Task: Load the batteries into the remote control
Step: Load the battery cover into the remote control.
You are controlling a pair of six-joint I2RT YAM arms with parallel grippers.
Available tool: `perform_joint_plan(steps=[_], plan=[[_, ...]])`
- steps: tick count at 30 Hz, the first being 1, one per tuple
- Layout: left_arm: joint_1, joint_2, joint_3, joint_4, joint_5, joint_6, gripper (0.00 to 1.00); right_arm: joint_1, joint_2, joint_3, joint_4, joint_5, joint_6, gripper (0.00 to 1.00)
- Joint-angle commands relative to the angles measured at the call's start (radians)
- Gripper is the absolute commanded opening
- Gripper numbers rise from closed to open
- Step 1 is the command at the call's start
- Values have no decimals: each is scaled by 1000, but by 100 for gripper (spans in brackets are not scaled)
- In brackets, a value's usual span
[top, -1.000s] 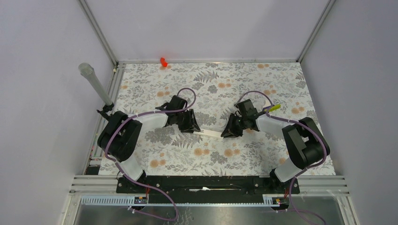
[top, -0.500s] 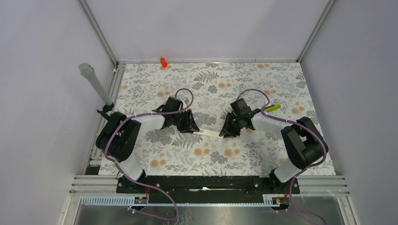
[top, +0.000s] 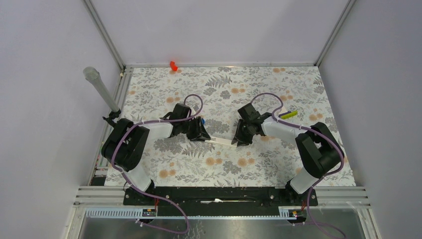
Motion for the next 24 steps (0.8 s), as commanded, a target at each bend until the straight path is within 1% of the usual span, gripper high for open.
perform_joint_plan(steps=[1,4,8,11,13,19,21,24], plan=[[-42,71,-56,-44,17,3,0,73,161,-39,104,105,86,31],[-42,69,-57,-37,18,-6,0,84,200,-16,120,73,116,26],[-42,69,-63,-26,21,-16,0,102,252,25,120,57,125,26],[-42,65,-72,-11,26,-22,0,120,281,60,91,76,120,29],[-42,63,-78,0,33,-28,0,133,295,75,79,91,124,33],[-42,67,-83,34,60,-56,0,148,323,58,106,112,144,45],[-42,64,-74,19,48,-52,0,147,319,33,118,118,144,47],[-40,61,-51,-37,11,-28,0,128,301,-30,129,132,119,46]])
